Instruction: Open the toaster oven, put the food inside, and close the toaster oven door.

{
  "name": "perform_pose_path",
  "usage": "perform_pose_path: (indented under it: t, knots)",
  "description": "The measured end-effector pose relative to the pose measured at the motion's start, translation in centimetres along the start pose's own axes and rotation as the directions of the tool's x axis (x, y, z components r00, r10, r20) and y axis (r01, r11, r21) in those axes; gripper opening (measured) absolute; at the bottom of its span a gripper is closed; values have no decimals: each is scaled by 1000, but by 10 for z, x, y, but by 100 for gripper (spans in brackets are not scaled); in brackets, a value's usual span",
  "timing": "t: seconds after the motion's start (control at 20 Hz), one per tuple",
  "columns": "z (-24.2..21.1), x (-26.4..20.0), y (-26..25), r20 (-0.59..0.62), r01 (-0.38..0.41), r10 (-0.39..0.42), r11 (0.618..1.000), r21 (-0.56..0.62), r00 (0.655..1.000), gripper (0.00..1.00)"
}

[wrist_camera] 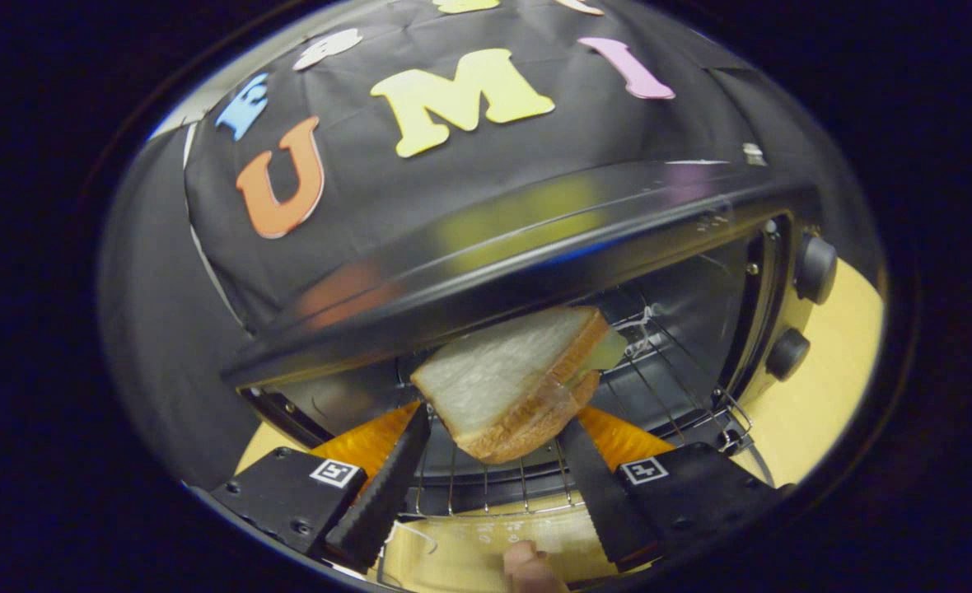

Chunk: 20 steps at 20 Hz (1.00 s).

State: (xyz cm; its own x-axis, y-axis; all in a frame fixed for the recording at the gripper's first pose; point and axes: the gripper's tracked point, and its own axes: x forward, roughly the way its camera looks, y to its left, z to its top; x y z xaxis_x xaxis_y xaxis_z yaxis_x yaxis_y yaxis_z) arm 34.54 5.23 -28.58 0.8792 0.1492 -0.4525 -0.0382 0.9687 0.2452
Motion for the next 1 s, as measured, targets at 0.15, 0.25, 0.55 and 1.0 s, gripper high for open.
perform_pose_path:
  t: [0.15,0.25,0.55,1.0]
  knots:
    - [-19,-2,-4,-77,74,-92,974,-212,993,100]
    - [-23,-12,-1,-93,82,-103,975,-206,990,100]
    - [-42,-62,-7,-131,80,-105,979,-187,986,100]
    - [-106,-169,10,-197,92,-113,989,-114,974,100]
